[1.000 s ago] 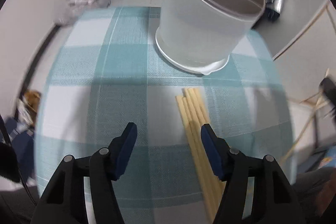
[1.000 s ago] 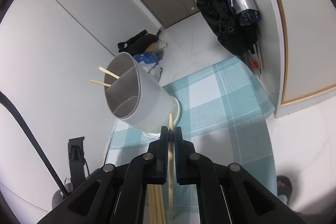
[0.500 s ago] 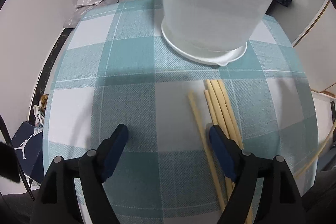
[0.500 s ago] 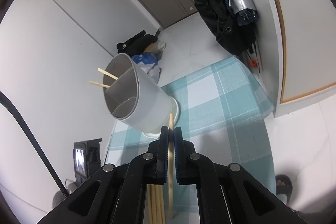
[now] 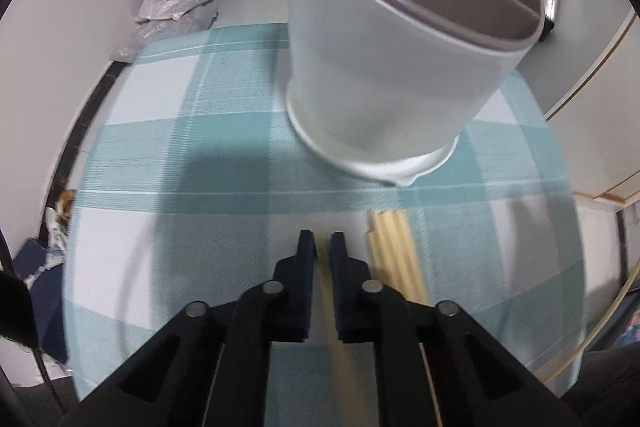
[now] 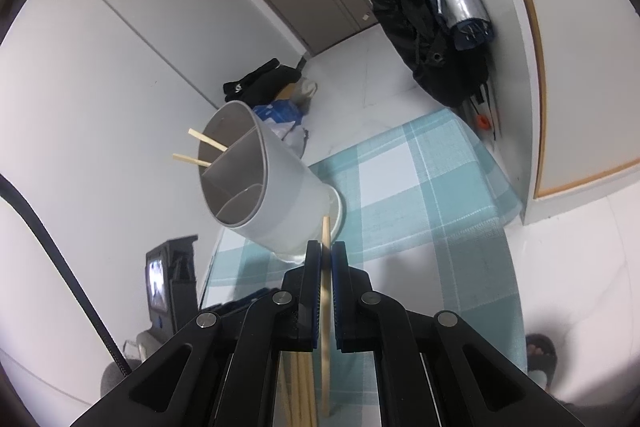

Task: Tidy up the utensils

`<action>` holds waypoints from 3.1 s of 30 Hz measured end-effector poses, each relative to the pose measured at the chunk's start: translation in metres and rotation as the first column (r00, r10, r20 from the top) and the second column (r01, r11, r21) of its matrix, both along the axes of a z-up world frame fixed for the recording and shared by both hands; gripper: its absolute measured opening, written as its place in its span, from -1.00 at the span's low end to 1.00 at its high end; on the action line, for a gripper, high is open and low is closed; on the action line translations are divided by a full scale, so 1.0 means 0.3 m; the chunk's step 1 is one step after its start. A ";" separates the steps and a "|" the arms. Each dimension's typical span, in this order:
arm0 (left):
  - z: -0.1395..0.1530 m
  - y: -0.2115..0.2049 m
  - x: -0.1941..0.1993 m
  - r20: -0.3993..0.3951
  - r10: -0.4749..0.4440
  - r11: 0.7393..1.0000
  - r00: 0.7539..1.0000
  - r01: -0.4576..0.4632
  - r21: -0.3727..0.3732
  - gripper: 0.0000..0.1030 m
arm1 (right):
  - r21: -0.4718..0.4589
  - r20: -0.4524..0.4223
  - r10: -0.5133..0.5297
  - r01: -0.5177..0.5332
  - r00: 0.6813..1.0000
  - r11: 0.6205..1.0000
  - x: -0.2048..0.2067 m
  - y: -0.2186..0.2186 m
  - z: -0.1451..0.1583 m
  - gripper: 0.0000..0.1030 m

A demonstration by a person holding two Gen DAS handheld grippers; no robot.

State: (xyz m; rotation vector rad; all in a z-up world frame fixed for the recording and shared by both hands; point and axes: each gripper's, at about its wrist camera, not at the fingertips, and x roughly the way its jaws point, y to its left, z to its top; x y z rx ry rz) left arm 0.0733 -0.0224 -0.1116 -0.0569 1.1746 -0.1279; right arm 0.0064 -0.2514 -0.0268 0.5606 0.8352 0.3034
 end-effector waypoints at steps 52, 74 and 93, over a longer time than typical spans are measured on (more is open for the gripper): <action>0.513 0.023 -0.235 0.438 -0.094 0.966 0.894 0.189 -0.179 -0.95 | -0.294 0.287 0.083 0.005 0.954 0.956 -0.094 0.255 0.214 -0.92; 0.875 0.047 0.021 0.549 -0.083 0.936 0.831 0.253 -0.243 -0.96 | -0.335 0.435 0.133 0.023 0.891 0.942 0.180 0.264 0.608 -0.92; 0.814 0.150 0.208 0.541 -0.048 0.971 0.839 0.167 -0.172 -0.96 | -0.361 0.473 0.208 -0.027 0.856 0.932 0.499 0.360 0.573 -0.92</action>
